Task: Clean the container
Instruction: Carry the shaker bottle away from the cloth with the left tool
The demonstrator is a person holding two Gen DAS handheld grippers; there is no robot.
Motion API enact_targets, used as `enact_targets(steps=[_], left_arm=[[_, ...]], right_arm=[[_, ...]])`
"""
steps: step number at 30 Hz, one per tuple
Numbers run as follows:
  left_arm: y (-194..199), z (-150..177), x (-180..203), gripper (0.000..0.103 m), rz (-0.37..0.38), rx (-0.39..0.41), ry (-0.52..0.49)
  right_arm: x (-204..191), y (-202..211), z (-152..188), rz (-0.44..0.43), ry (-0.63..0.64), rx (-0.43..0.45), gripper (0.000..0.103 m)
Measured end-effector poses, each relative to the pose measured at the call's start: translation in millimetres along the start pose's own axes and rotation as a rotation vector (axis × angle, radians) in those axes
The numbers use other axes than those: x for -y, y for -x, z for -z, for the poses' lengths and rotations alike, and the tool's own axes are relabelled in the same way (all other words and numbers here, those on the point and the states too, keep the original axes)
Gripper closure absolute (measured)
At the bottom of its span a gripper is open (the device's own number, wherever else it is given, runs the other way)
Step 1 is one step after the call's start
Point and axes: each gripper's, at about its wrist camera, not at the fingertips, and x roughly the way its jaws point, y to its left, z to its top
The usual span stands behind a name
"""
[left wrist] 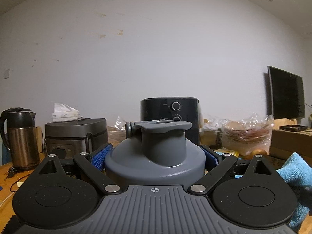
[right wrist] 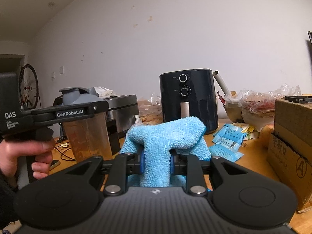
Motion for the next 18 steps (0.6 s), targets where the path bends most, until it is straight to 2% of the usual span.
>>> enact_targets(steps=[8,18], left_arm=[[0.3,-3.4,-5.3,0.008,-0.121,-0.004,0.023],[-1.1,-5.0,-9.1,0.008,-0.133,-0.006,0.032]], right_arm=[[0.4,3.8,0.9,0.045,-0.002,0.028,0.085],[-1.2,3.9,0.5,0.064,0.011,0.026,0.087]])
